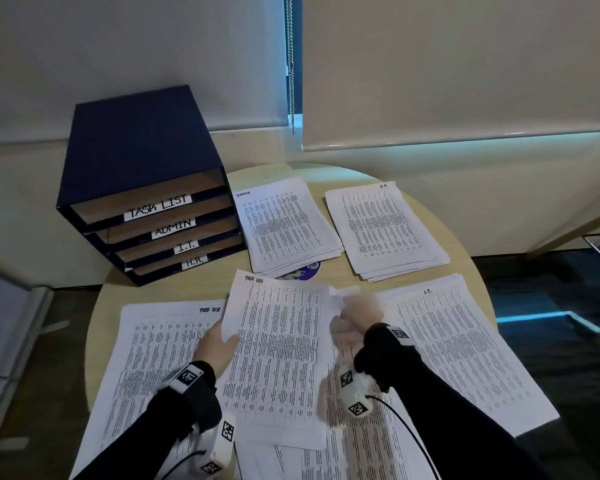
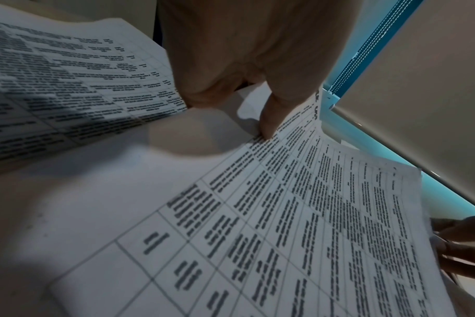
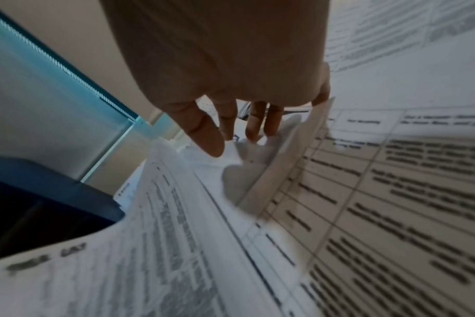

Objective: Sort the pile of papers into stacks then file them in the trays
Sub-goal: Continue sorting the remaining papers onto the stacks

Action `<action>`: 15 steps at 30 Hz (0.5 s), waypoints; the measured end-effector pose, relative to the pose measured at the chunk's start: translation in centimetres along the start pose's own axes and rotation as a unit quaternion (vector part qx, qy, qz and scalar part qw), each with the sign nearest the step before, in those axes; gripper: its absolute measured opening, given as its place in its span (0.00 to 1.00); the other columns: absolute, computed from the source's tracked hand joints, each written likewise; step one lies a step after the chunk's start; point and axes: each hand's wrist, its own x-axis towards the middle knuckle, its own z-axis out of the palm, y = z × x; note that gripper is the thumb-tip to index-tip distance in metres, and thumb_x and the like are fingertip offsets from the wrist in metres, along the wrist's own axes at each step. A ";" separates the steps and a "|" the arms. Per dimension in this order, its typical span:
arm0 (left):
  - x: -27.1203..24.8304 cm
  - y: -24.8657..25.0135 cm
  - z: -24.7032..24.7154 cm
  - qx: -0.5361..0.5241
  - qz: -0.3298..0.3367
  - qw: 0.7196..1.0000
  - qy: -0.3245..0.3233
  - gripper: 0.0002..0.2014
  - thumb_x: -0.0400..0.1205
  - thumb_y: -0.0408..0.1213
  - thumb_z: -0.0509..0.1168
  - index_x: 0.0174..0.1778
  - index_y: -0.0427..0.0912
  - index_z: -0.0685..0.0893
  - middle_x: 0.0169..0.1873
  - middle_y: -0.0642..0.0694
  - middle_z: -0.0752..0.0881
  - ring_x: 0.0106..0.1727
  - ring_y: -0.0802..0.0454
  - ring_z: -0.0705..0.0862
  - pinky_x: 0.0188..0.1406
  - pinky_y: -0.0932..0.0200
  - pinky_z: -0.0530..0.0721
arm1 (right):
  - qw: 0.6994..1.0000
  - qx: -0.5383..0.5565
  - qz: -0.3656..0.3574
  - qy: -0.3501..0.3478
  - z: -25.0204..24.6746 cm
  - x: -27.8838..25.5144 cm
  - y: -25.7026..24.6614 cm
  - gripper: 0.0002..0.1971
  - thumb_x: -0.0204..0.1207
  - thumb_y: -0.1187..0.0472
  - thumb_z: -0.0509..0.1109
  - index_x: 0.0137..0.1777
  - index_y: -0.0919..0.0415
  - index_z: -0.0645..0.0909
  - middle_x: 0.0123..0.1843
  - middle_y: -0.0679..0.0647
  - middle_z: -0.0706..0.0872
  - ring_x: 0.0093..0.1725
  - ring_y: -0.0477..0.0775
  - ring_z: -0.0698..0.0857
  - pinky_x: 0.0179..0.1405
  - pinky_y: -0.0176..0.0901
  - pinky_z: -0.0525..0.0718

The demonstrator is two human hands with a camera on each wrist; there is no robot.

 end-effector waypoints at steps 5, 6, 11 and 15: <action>0.0 0.0 0.1 0.003 0.003 1.000 0.004 0.21 0.86 0.34 0.61 0.76 0.43 0.72 0.66 0.43 0.82 0.65 0.41 0.81 0.65 0.50 0.77 | 0.996 -0.012 -0.069 0.049 0.8 -1.9 1.7 0.14 0.82 0.58 0.55 0.63 0.45 0.75 0.64 0.47 0.80 0.71 0.53 0.69 0.77 0.65 0.50; 0.0 0.0 0.1 0.003 0.004 1.000 0.005 0.21 0.86 0.34 0.61 0.77 0.43 0.72 0.67 0.42 0.82 0.65 0.41 0.81 0.65 0.50 0.77 | 0.994 -0.017 -0.089 0.062 1.1 -2.4 2.0 0.13 0.83 0.57 0.54 0.62 0.44 0.75 0.63 0.45 0.81 0.71 0.50 0.69 0.77 0.66 0.45; -0.1 0.1 0.2 0.006 0.004 1.000 0.013 0.21 0.86 0.33 0.60 0.77 0.42 0.72 0.67 0.41 0.82 0.66 0.40 0.81 0.64 0.51 0.77 | 0.984 0.090 -0.113 0.104 2.0 -3.6 2.5 0.14 0.87 0.58 0.49 0.63 0.48 0.75 0.49 0.46 0.87 0.55 0.49 0.79 0.77 0.55 0.54; -0.1 0.1 0.3 0.004 0.002 1.000 0.013 0.21 0.86 0.33 0.60 0.77 0.43 0.72 0.67 0.41 0.82 0.66 0.40 0.80 0.65 0.49 0.77 | 0.977 0.175 -0.030 0.115 0.6 -1.7 1.7 0.17 0.84 0.58 0.58 0.72 0.58 0.74 0.68 0.59 0.82 0.66 0.61 0.80 0.71 0.55 0.72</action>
